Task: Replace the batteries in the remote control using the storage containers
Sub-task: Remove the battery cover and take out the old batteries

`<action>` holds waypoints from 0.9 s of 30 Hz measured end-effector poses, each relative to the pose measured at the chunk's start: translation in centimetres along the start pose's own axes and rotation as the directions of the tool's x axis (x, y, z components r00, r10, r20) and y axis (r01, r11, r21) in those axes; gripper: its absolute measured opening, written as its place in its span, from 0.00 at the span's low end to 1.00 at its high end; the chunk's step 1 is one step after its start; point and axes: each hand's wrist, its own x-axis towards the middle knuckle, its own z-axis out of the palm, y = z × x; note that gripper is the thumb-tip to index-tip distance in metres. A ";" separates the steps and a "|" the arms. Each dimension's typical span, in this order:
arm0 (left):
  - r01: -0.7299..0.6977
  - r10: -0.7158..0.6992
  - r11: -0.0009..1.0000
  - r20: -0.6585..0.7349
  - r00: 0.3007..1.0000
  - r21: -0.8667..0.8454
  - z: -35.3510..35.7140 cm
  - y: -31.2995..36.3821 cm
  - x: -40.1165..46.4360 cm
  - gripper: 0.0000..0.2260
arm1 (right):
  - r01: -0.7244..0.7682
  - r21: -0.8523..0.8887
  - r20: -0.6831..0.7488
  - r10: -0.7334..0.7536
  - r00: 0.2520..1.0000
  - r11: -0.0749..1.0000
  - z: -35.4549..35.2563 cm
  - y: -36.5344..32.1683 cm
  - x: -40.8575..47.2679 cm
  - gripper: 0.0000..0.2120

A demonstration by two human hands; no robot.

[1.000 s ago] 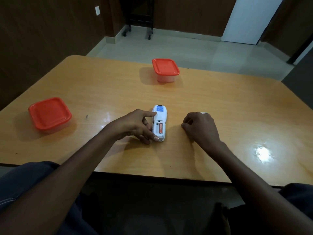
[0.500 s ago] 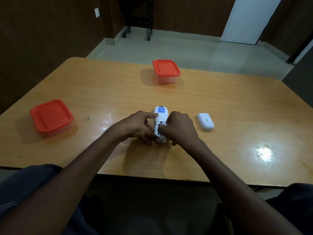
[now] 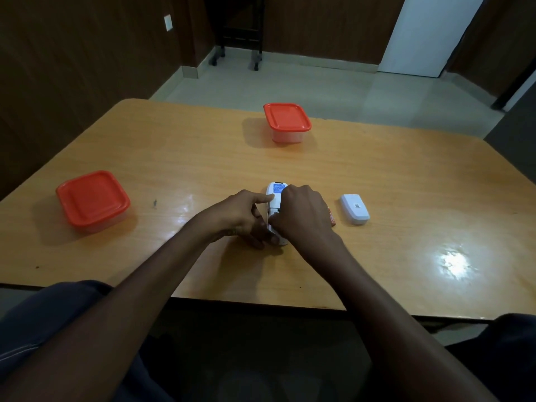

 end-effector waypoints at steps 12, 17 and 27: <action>0.026 -0.023 0.996 0.042 0.999 -0.081 -0.3 0.3 -0.6 0.49 | -0.177 0.077 -0.129 0.185 0.974 0.981 1.2 8.6 0.6 0.07; 0.041 -0.041 0.993 0.001 0.999 -0.114 -0.5 0.7 -0.5 0.42 | -0.180 0.131 -0.119 0.196 0.973 0.975 2.0 9.9 0.8 0.09; -0.097 0.001 0.965 -0.367 0.930 -0.243 -1.0 0.3 0.9 0.15 | -0.042 0.338 -0.213 0.120 0.970 0.940 1.3 8.0 7.2 0.09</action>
